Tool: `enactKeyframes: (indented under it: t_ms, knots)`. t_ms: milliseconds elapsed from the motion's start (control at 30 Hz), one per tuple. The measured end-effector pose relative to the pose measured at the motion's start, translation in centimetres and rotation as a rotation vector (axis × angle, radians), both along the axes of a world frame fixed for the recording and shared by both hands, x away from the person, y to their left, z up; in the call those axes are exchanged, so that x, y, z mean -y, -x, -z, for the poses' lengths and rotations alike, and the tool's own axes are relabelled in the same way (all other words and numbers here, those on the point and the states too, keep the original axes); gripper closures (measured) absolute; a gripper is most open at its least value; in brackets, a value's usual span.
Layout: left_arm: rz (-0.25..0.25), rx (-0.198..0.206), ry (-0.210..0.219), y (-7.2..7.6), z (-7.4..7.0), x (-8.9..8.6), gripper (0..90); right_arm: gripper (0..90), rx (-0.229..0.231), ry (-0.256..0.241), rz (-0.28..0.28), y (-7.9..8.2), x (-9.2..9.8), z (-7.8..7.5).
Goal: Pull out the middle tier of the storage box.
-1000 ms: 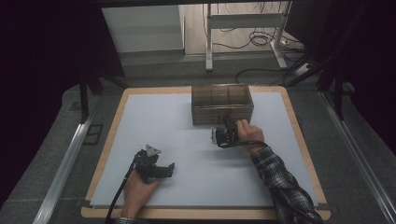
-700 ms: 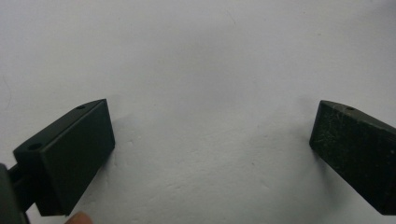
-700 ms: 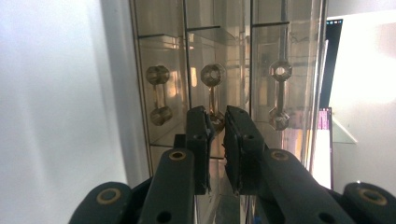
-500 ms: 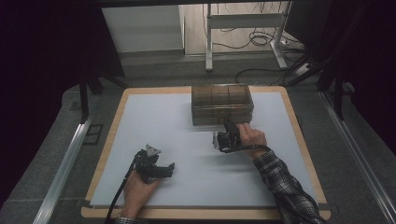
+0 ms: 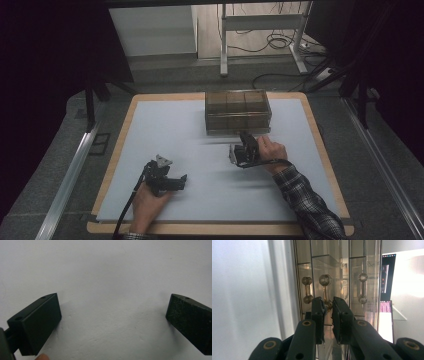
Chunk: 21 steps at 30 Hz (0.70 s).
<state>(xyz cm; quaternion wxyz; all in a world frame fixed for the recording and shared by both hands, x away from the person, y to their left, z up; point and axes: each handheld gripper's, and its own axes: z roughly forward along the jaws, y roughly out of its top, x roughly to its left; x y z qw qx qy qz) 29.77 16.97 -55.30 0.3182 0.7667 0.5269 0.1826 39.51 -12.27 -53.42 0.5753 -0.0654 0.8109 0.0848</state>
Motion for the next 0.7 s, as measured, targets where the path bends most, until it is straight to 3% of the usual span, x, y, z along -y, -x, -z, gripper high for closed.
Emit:
enactKeyframes:
  t_ms: [200,233,267,300,333,600,700]
  knots:
    - [0.000,0.000,0.000,0.00,0.00,0.00,0.0,79.2,0.006,-0.003,-0.004,0.45,0.12,0.00]
    - [0.000,0.000,0.000,0.00,0.00,0.00,0.0,78.5,-0.042,-0.004,-0.022,0.25,0.15,-0.04]
    - [0.000,0.000,0.000,0.00,0.00,0.00,0.0,78.5,-0.042,-0.004,-0.022,0.25,0.15,-0.04]
    - [0.000,0.000,0.000,0.00,0.00,0.00,0.0,78.0,0.014,-0.004,-0.008,0.43,0.14,0.11]
    - [0.000,0.000,0.000,0.00,0.00,0.00,0.0,76.9,0.015,0.006,0.001,0.49,0.12,0.09]
    - [0.000,0.000,-0.001,0.00,0.00,-0.01,0.0,71.7,-0.001,-0.021,-0.012,0.70,0.50,-0.28]
    - [0.000,0.000,0.000,0.00,0.00,0.00,0.0,71.7,-0.027,-0.033,-0.018,0.84,0.86,-0.75]
